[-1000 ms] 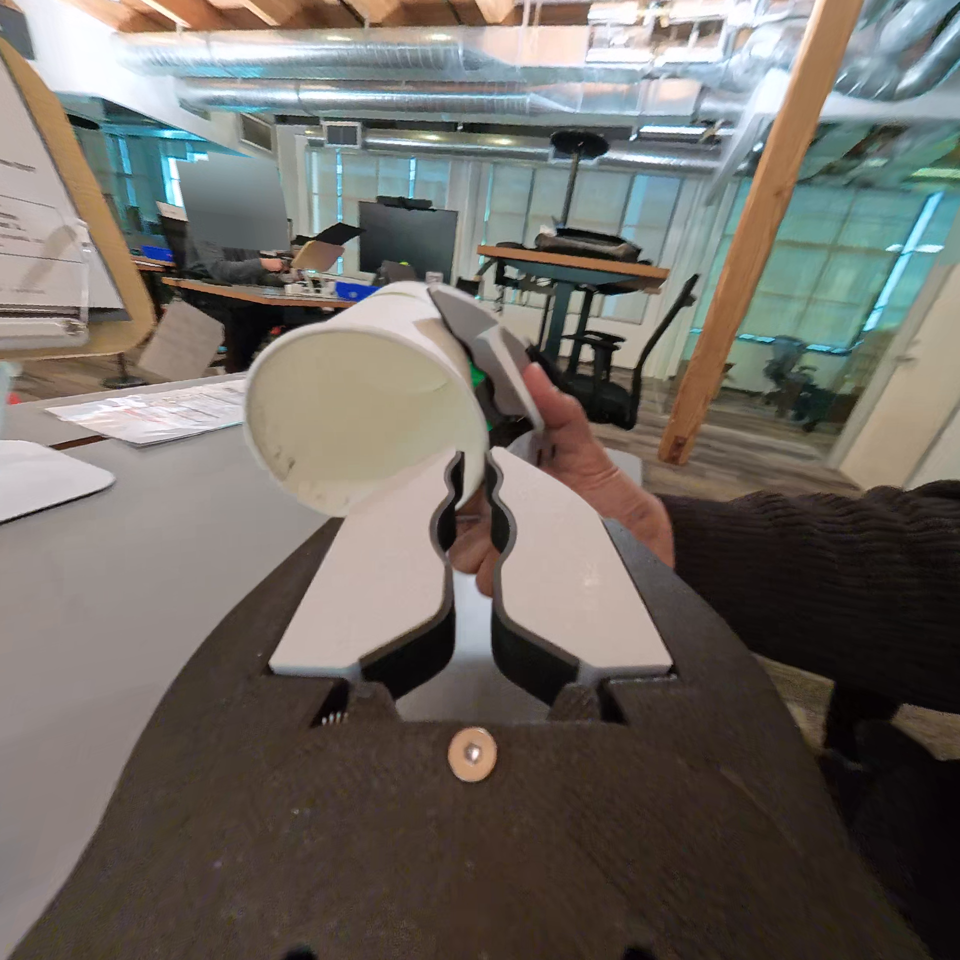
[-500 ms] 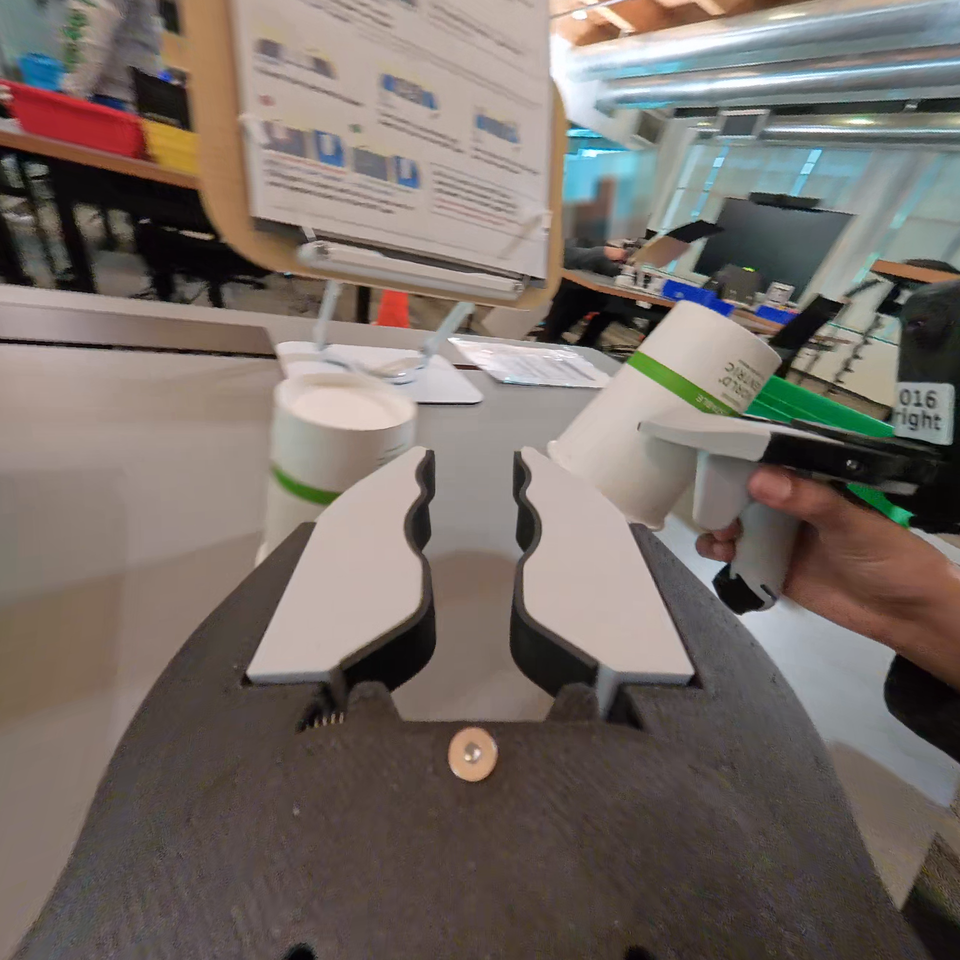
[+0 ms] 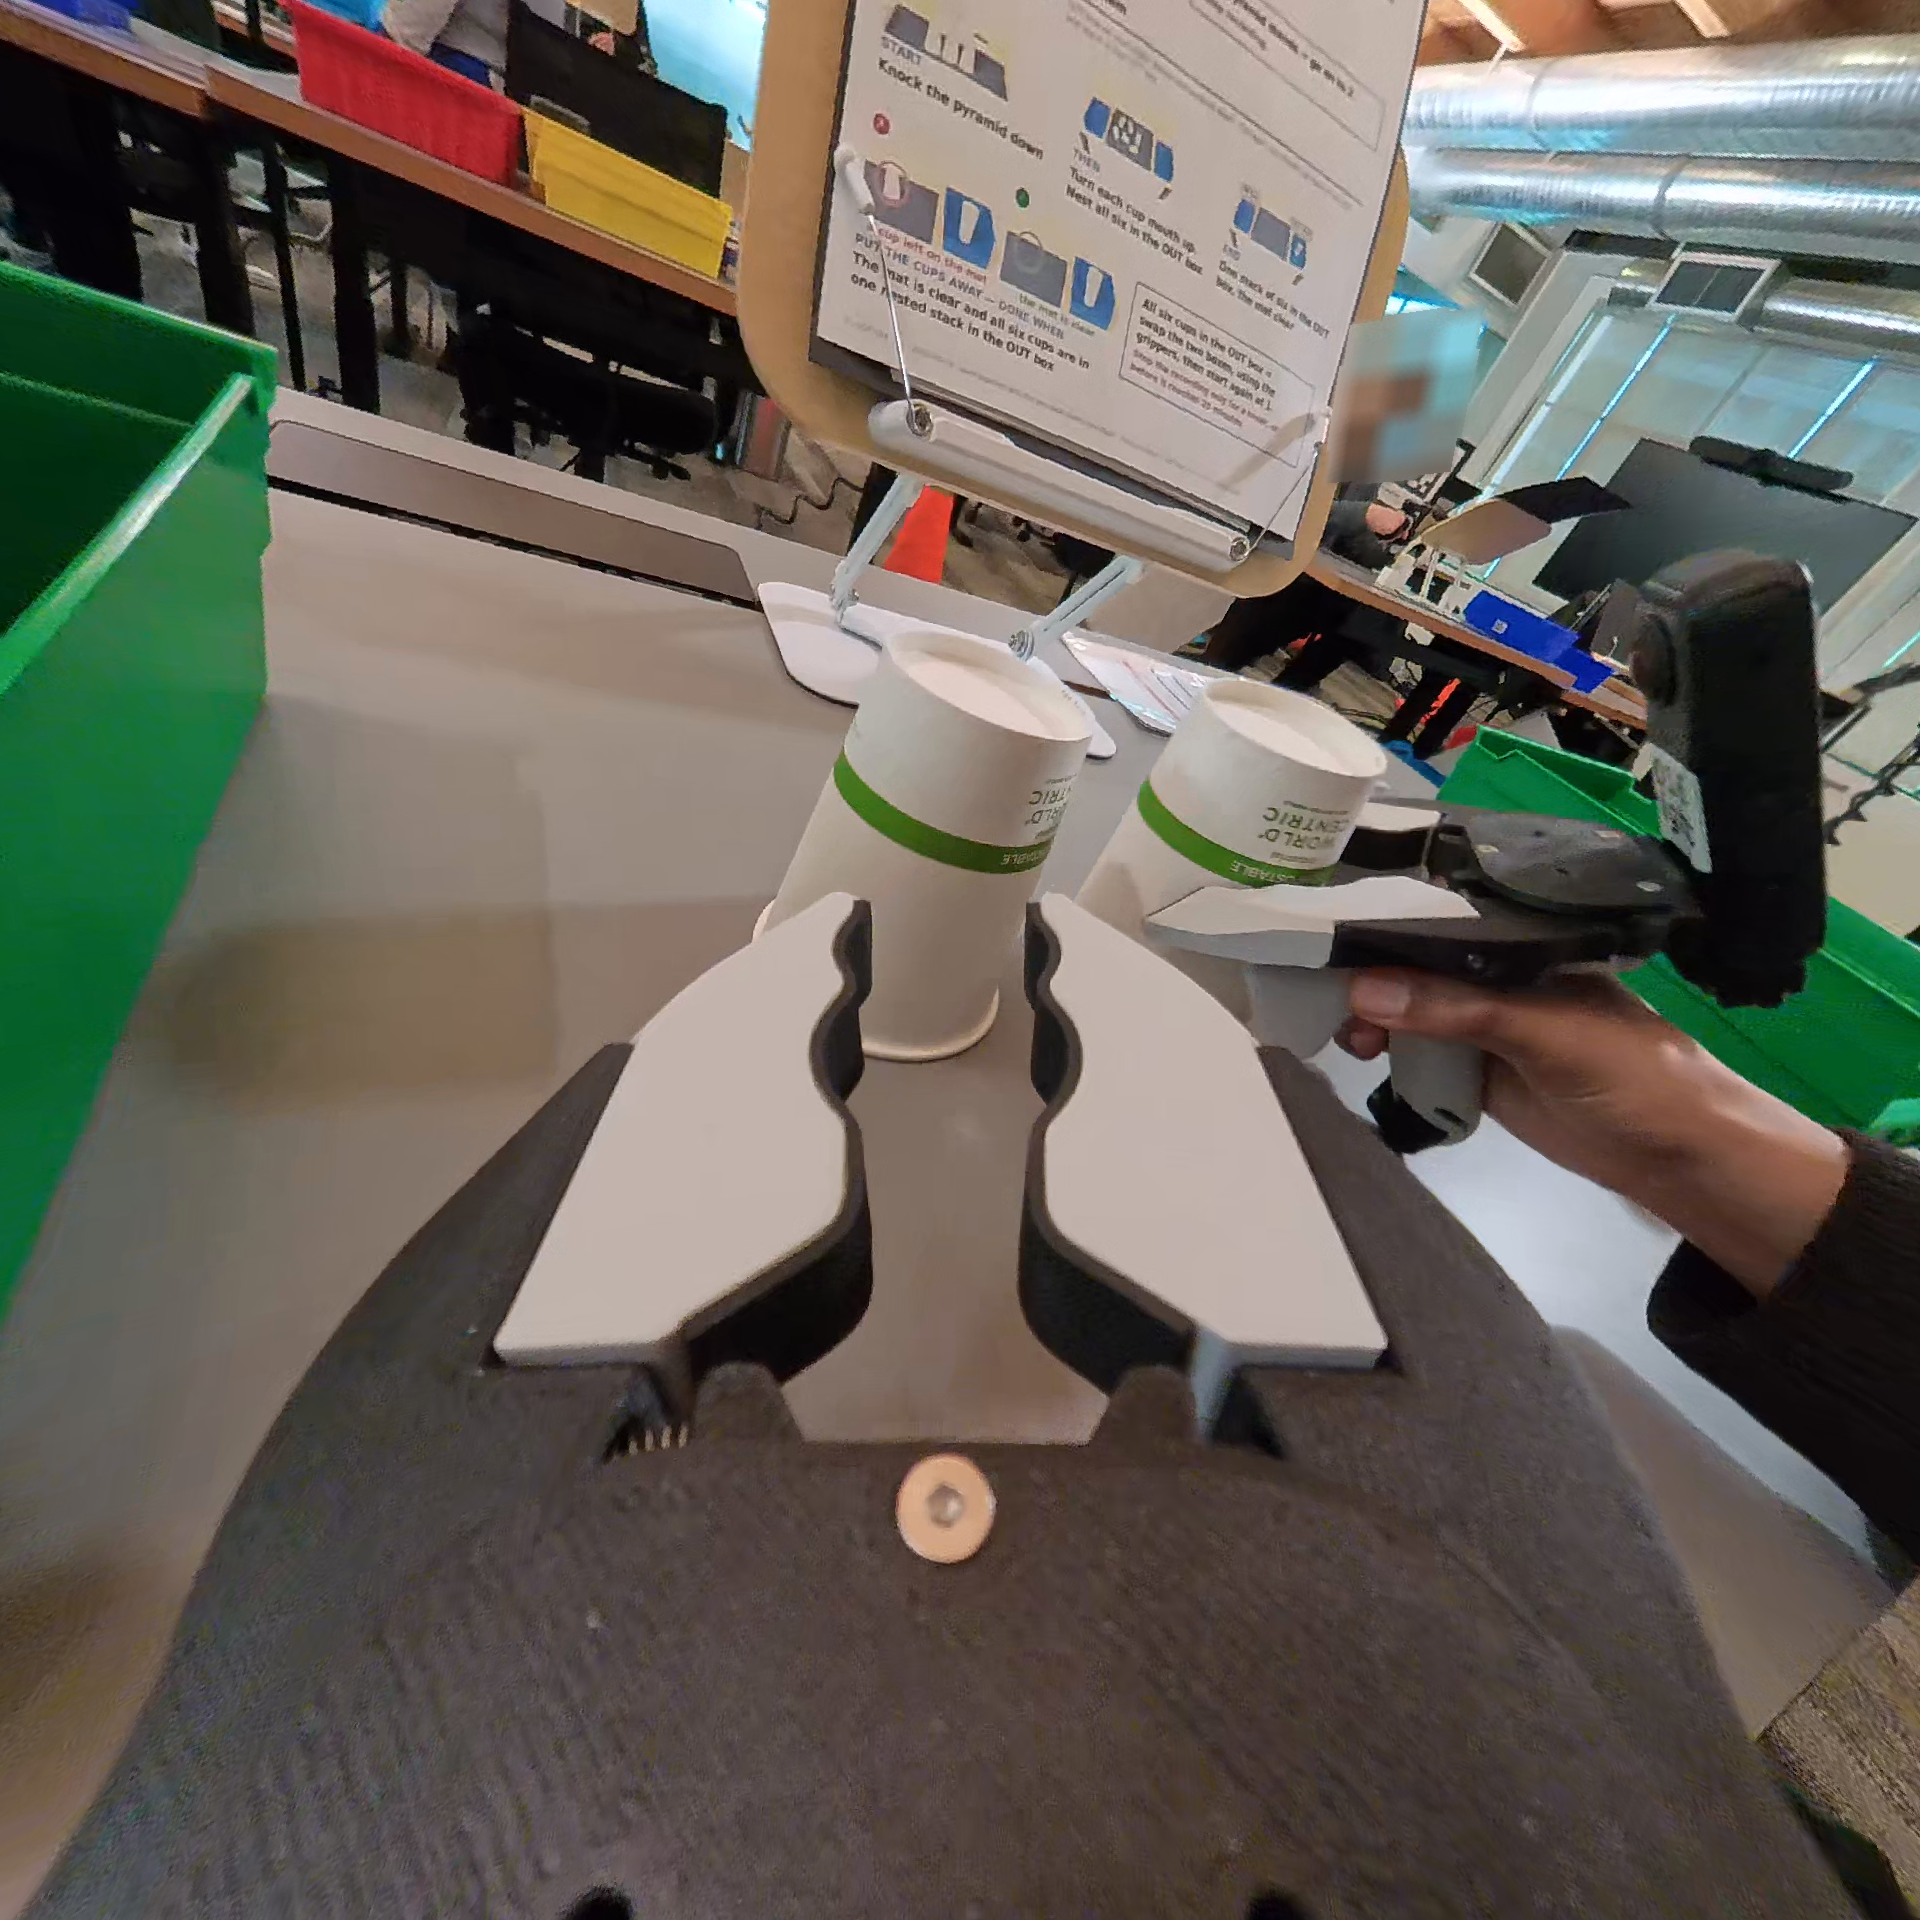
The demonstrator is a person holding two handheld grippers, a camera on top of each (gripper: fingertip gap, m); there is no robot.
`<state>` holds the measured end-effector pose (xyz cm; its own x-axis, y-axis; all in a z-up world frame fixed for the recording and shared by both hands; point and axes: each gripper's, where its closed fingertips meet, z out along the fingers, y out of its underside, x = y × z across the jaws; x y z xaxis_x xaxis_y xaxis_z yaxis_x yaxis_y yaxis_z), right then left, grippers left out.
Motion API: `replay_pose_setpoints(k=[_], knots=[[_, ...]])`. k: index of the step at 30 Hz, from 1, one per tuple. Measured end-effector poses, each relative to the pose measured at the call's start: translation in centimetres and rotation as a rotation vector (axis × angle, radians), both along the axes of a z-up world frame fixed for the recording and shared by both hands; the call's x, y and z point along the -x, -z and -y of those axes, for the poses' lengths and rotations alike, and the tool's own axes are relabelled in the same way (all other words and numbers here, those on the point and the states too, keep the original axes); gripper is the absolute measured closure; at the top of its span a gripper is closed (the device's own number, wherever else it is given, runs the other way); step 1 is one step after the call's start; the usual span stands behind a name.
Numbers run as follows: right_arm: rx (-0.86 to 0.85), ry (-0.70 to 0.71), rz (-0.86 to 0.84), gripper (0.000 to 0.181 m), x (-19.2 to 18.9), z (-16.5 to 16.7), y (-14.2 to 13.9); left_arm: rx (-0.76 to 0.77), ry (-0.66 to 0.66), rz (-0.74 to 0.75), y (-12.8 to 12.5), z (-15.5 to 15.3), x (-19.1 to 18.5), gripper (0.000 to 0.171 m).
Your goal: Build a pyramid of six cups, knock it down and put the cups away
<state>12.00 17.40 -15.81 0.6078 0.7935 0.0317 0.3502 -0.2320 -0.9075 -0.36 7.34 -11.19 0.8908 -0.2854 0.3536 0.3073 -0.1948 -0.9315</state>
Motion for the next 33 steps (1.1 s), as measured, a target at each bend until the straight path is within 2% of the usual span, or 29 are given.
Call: replay_pose_setpoints(k=[4, 8, 17, 27, 33], knots=[[0.081, -0.005, 0.006, 0.093, 0.1, -0.5, 0.8, 0.012, 0.011, 0.006, 0.4, -0.3, 0.3, 0.143], [0.081, 0.033, -0.007, 0.09, -0.6, -0.8, 0.6, 0.03, 0.035, 0.03, 0.9, -0.8, 0.1, 0.143], [0.119, 0.028, 0.032, 0.081, -2.2, 0.6, 1.4, 0.028, 0.078, 0.022, 1.0, -1.7, -1.0, 0.143], [0.059, 0.069, 0.037, 0.089, -4.3, 1.6, 0.9, -0.036, 0.074, -0.014, -0.2, -3.3, -1.6, 0.144], [0.079, 0.08, 0.001, 0.093, -4.9, 1.7, 0.7, -0.053, 0.075, -0.044, -0.3, -4.0, -1.9, 0.144]])
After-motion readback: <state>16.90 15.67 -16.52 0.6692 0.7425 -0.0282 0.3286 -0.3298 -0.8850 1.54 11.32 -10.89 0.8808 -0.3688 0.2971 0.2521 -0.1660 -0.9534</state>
